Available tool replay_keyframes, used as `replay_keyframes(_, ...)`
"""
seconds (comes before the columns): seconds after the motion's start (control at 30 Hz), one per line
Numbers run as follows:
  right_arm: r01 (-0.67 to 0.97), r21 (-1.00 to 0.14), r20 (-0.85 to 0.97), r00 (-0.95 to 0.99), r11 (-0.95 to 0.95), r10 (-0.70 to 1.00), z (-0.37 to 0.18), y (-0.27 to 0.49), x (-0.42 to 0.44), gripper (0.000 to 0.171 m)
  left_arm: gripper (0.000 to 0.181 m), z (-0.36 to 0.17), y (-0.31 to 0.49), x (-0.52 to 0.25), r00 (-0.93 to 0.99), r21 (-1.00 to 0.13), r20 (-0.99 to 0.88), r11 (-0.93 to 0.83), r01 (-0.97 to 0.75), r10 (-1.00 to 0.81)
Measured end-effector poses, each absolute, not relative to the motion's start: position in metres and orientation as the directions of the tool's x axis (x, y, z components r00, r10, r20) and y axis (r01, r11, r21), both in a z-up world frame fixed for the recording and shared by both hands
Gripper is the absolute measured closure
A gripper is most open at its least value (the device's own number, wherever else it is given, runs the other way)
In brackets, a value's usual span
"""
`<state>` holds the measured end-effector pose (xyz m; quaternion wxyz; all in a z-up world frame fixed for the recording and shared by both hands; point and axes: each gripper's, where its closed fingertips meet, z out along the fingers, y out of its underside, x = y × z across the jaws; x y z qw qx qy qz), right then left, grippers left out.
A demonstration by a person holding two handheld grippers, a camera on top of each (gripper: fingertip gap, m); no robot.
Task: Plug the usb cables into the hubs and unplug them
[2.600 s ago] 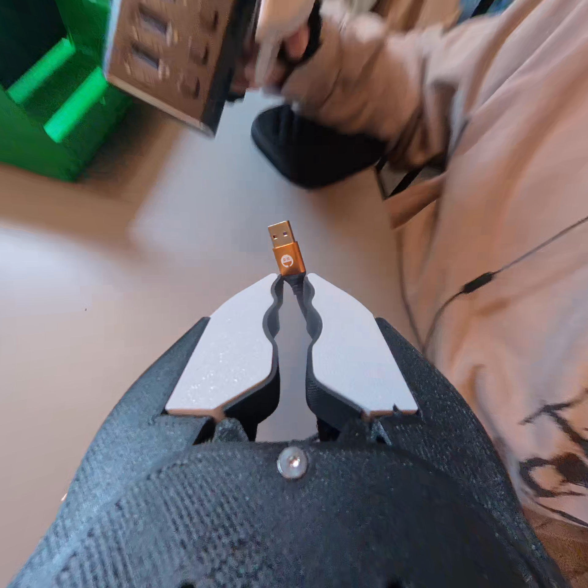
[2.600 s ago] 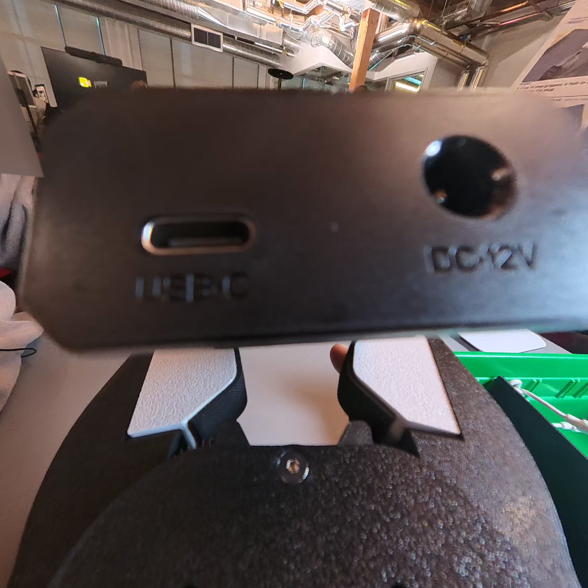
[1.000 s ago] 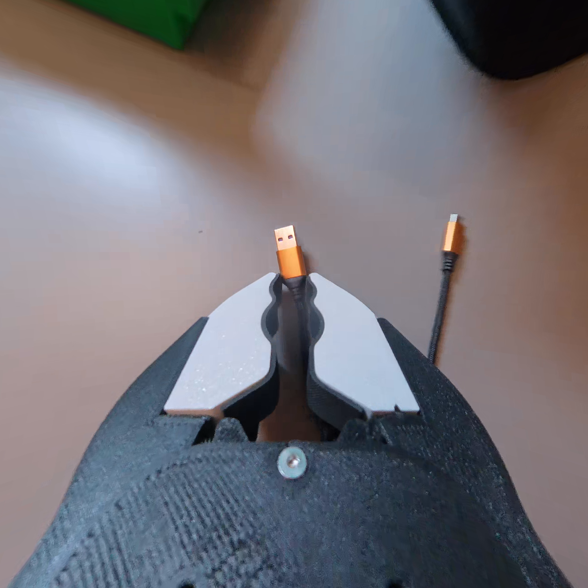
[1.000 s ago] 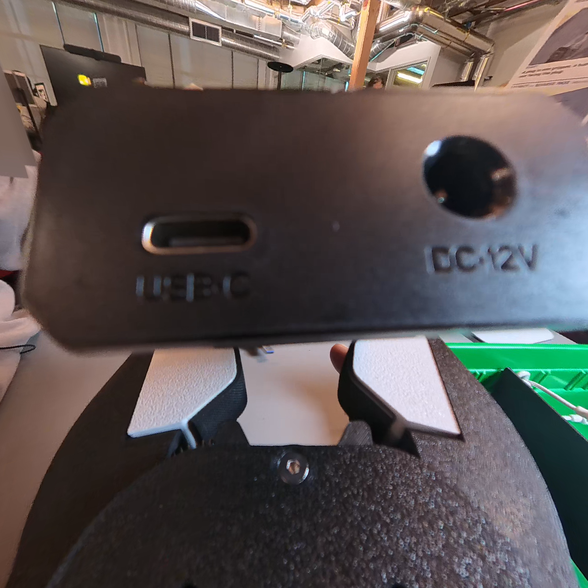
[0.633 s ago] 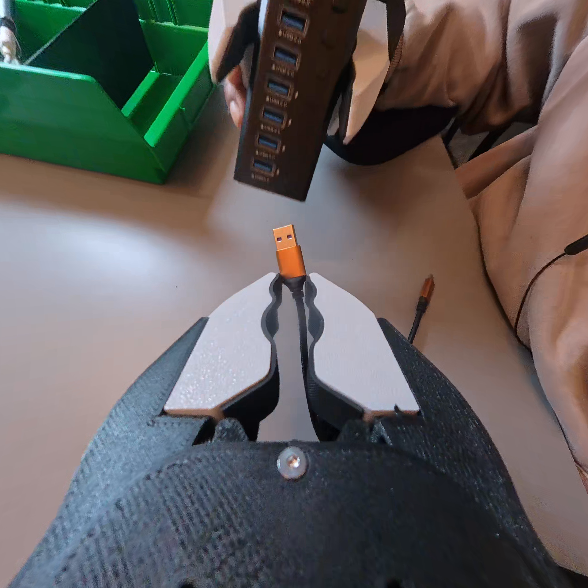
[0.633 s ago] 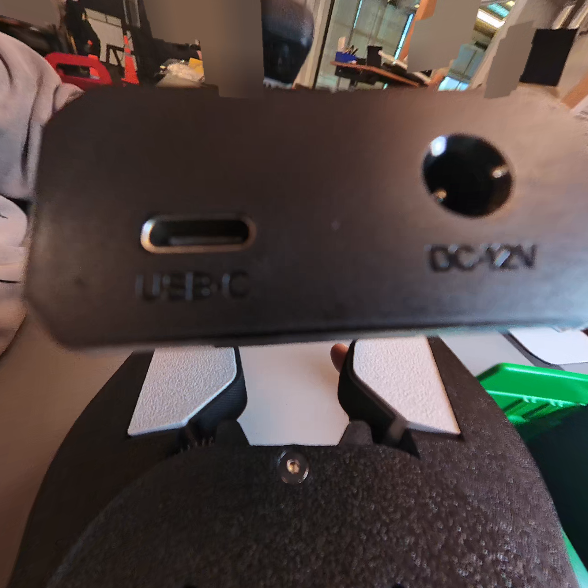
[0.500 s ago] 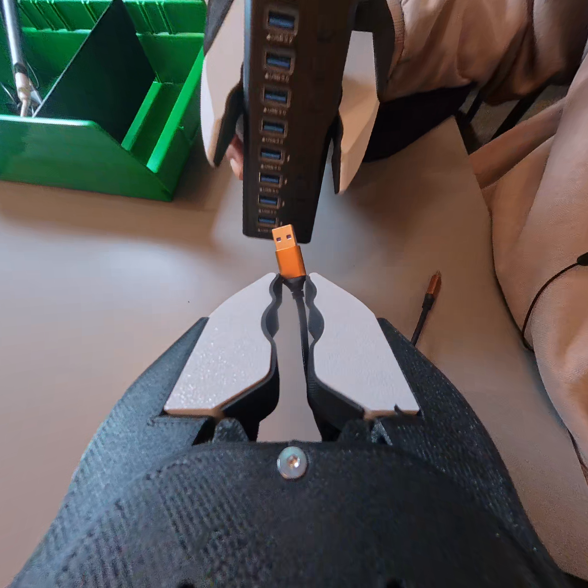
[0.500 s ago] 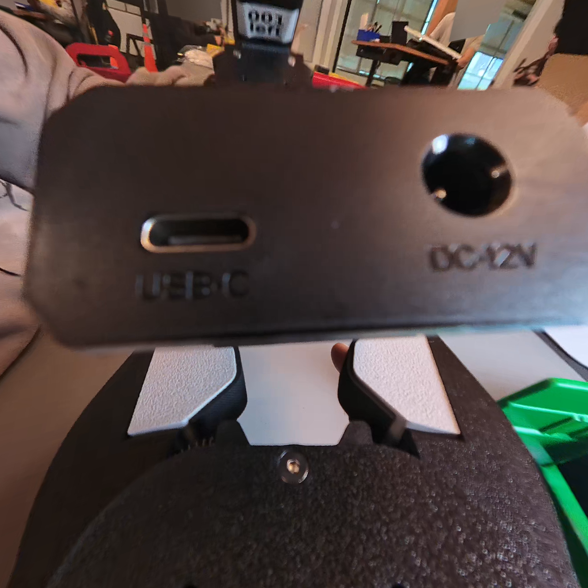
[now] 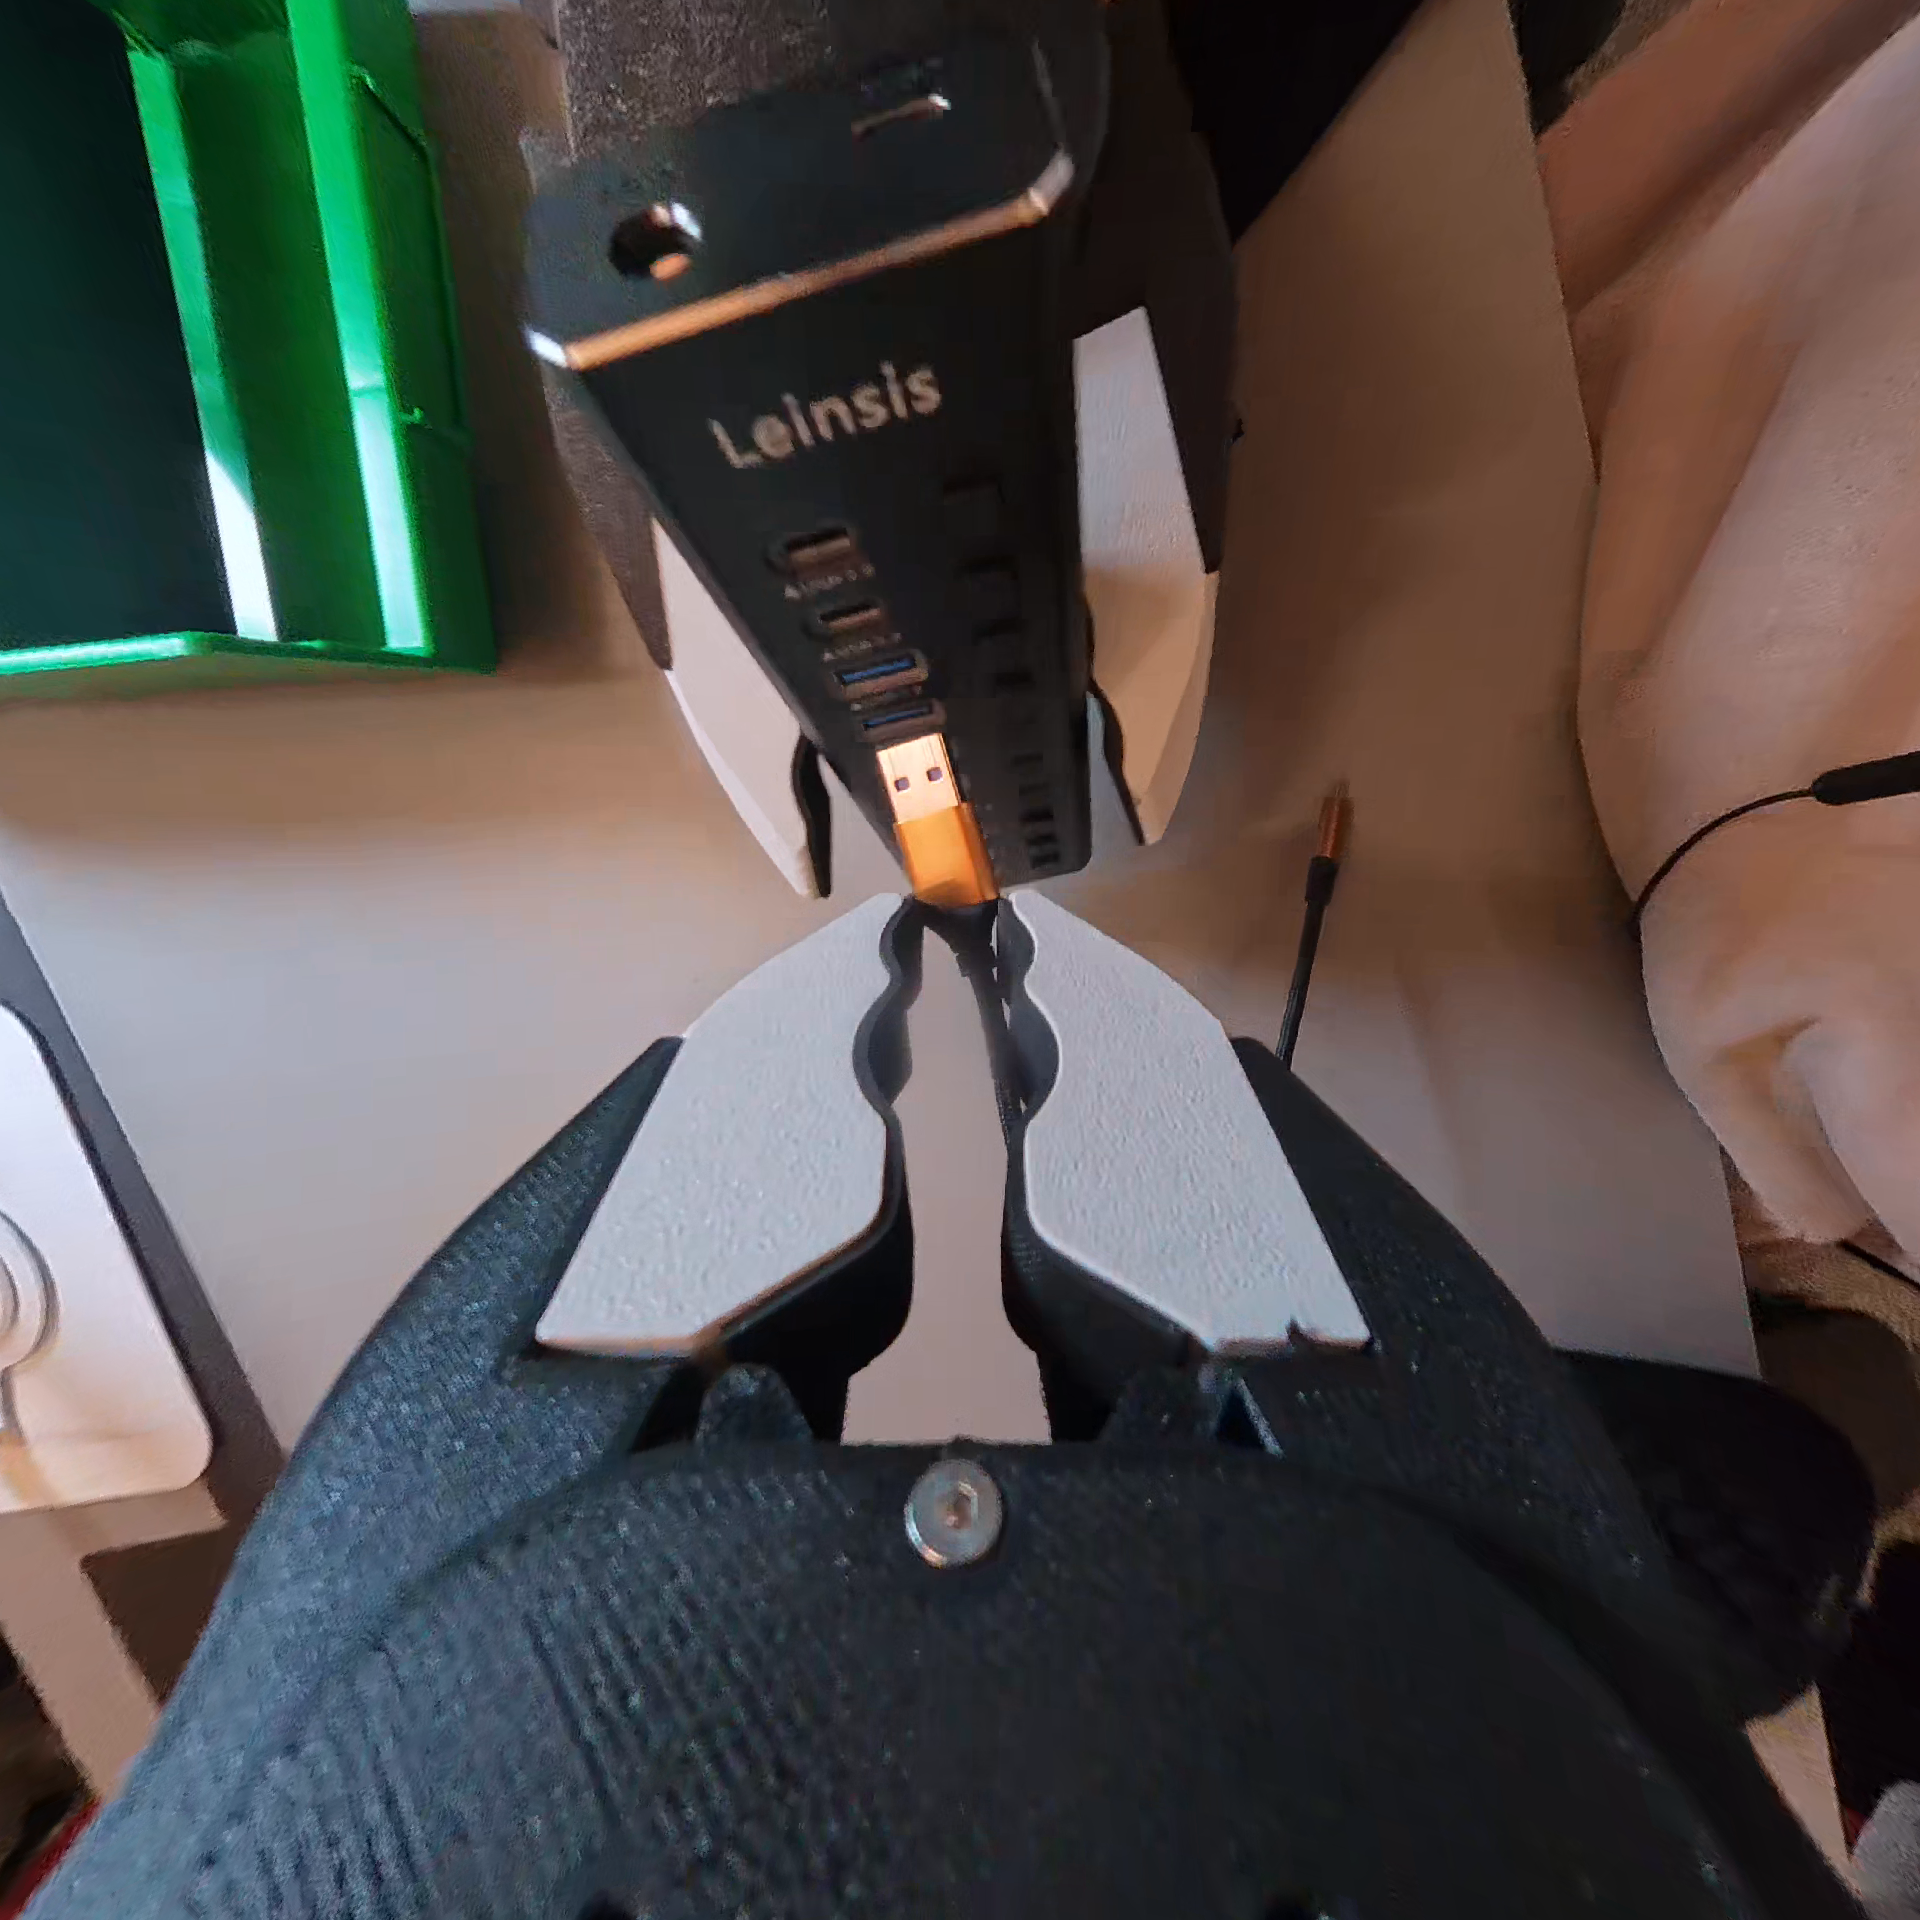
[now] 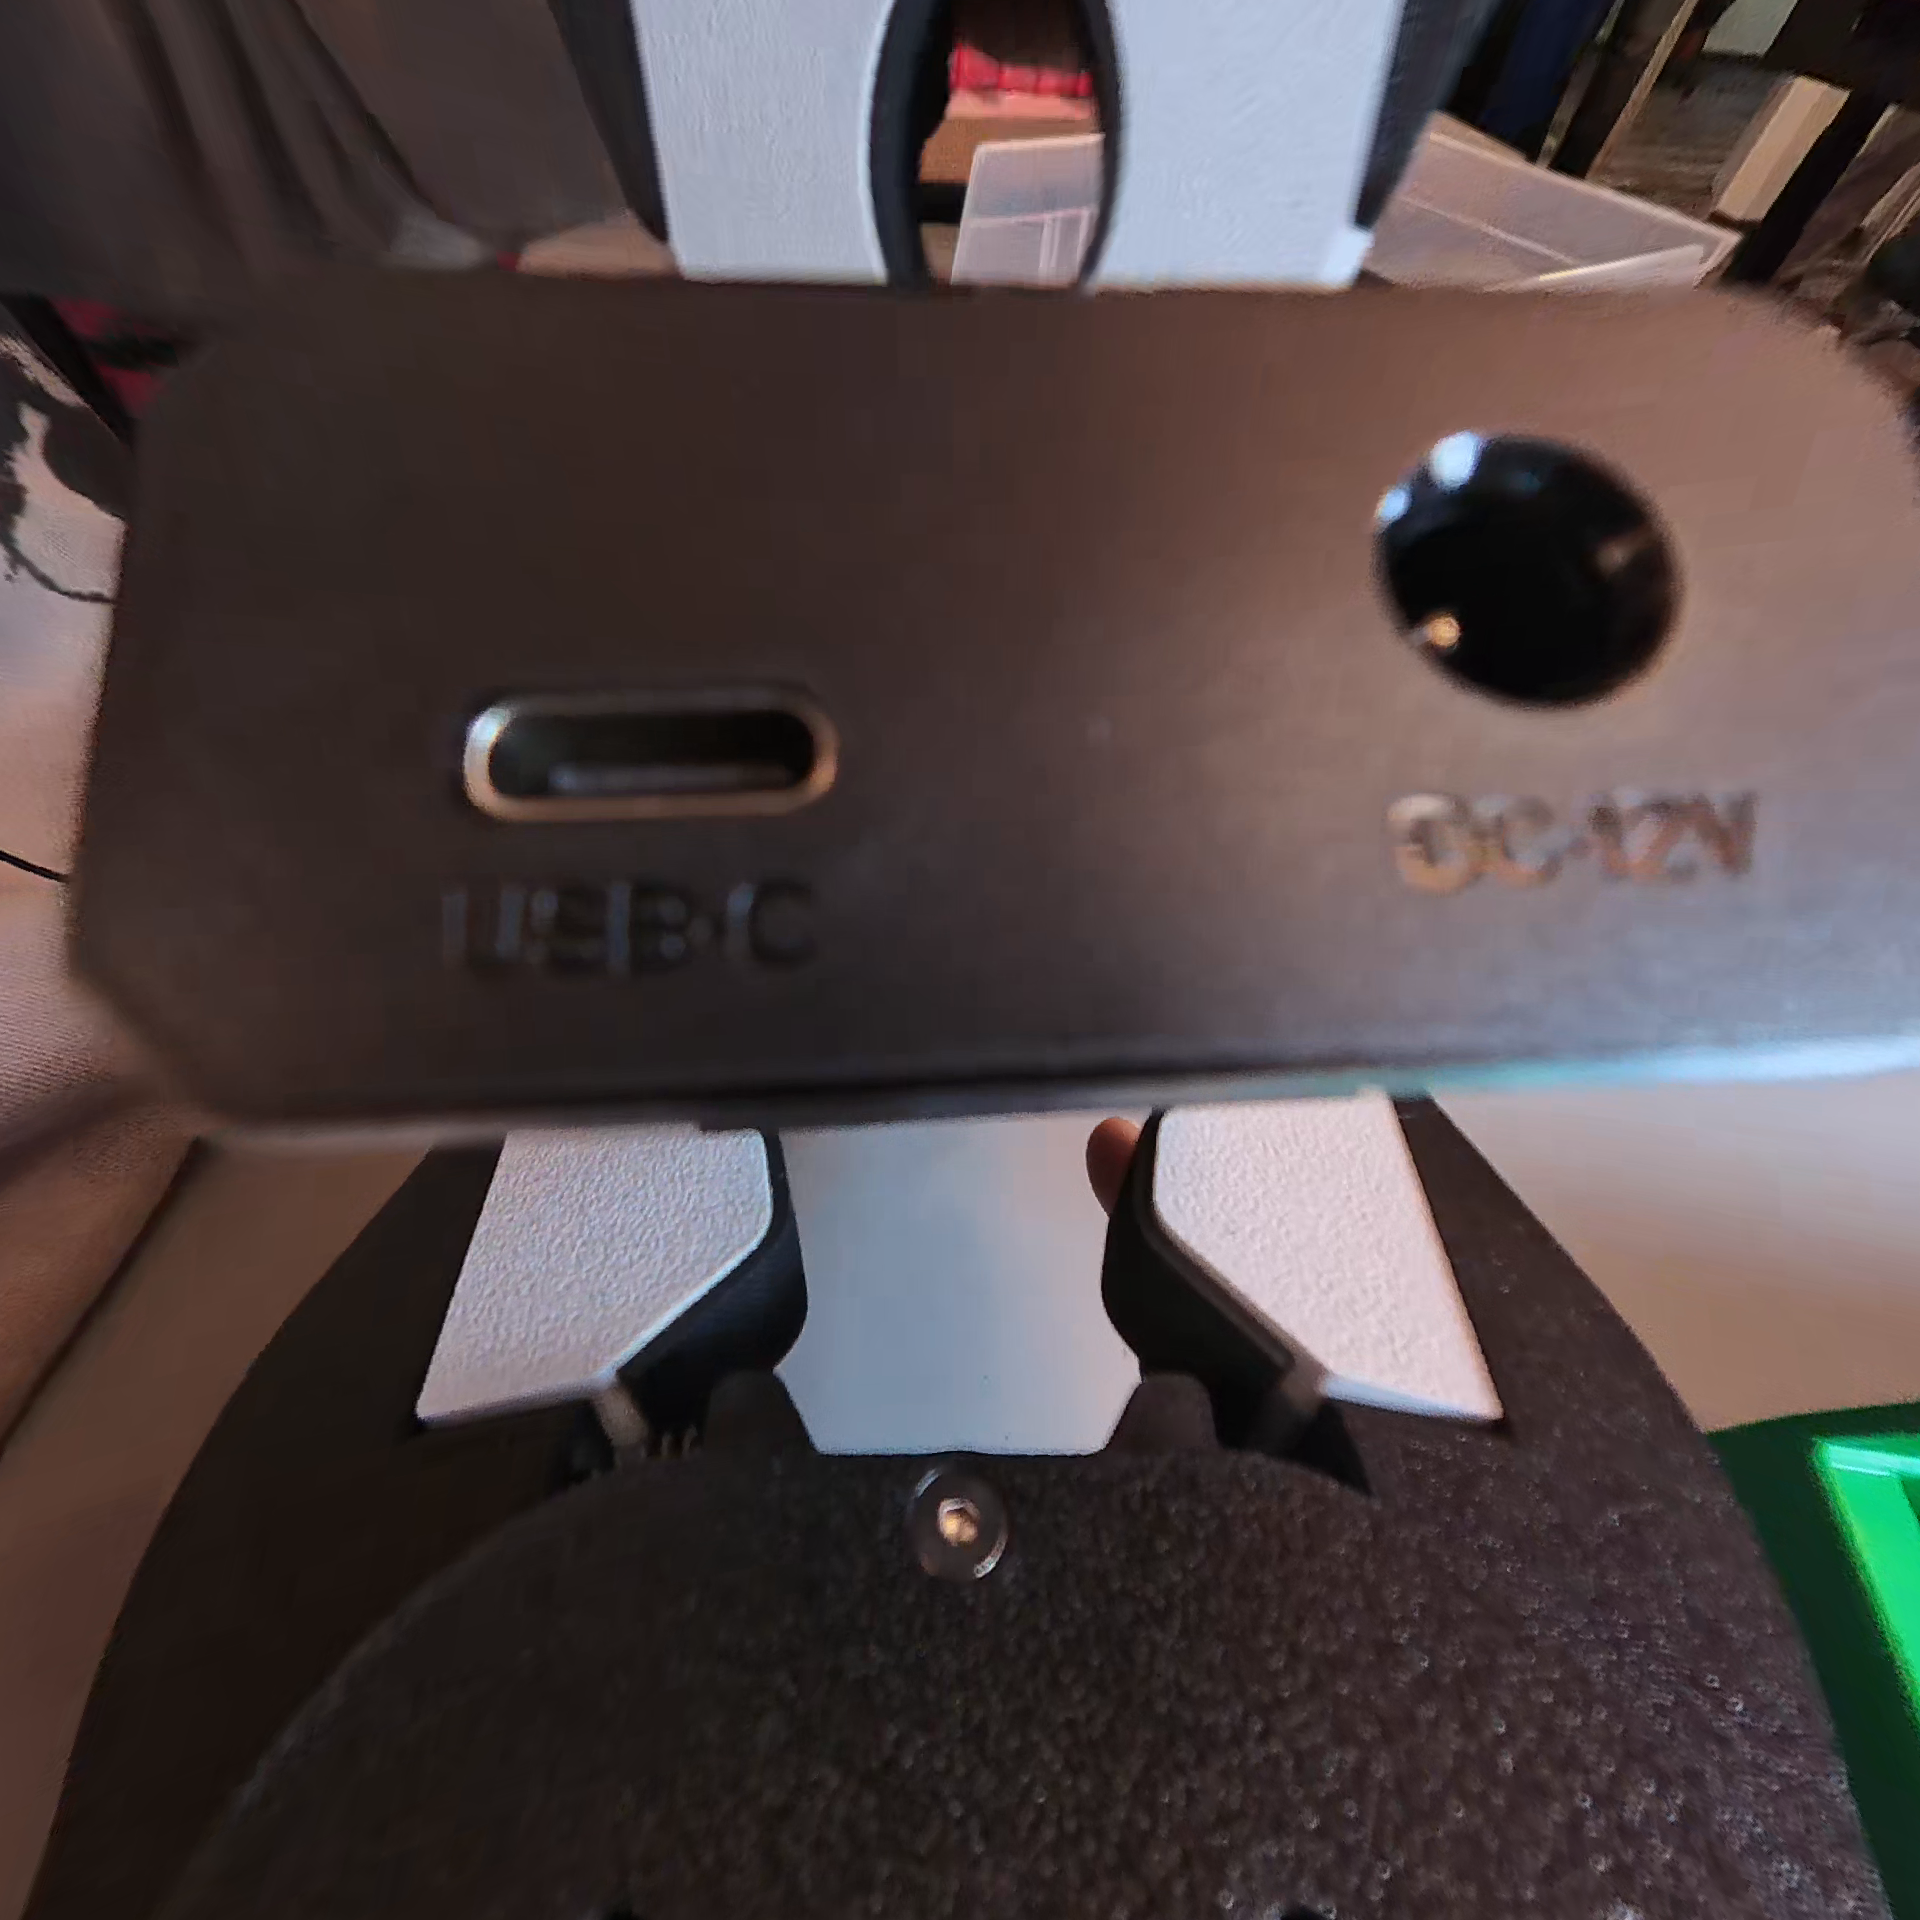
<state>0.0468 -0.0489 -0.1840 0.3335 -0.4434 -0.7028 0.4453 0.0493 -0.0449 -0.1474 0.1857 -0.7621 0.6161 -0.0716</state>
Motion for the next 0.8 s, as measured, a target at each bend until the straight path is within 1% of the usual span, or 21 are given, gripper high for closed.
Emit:
replay_keyframes(0.03,0.334,-0.917,0.079,-0.384,0.218,0.92,-0.1853,-0.0499,0.0465,0.101,0.167,-0.1474,-0.0432,0.0485,0.225,-0.339,-0.117,-0.174,-0.925,-0.967)
replay_keyframes(0.2,0.361,-0.905,0.081,-0.372,0.224,0.925,-0.1879,-0.0511,0.0455,0.101,0.167,-0.1499,-0.0462,0.0487,0.194,-0.208,-0.052,-0.179,-0.962,-0.98)
replay_keyframes(0.3,0.375,-0.899,0.081,-0.364,0.225,0.928,-0.1888,-0.0497,0.0467,0.101,0.167,-0.1511,-0.0471,0.0502,0.176,-0.159,-0.04,-0.168,-0.973,-0.984)
replay_keyframes(0.43,0.385,-0.897,0.065,-0.367,0.216,0.928,-0.1888,-0.0511,0.0476,0.101,0.168,-0.1505,-0.0469,0.0497,0.158,-0.117,-0.049,-0.152,-0.981,-0.986)
replay_keyframes(0.6,0.402,-0.9,0.003,-0.382,0.169,0.924,-0.1896,-0.0526,0.0488,0.101,0.168,-0.1528,-0.043,0.0479,0.128,-0.03,-0.117,-0.126,-0.992,-0.985)
replay_keyframes(0.8,0.422,-0.897,-0.051,-0.394,0.131,0.918,-0.1903,-0.057,0.0487,0.101,0.168,-0.151,-0.0447,0.0467,0.082,0.077,-0.126,-0.092,-0.993,-0.989)
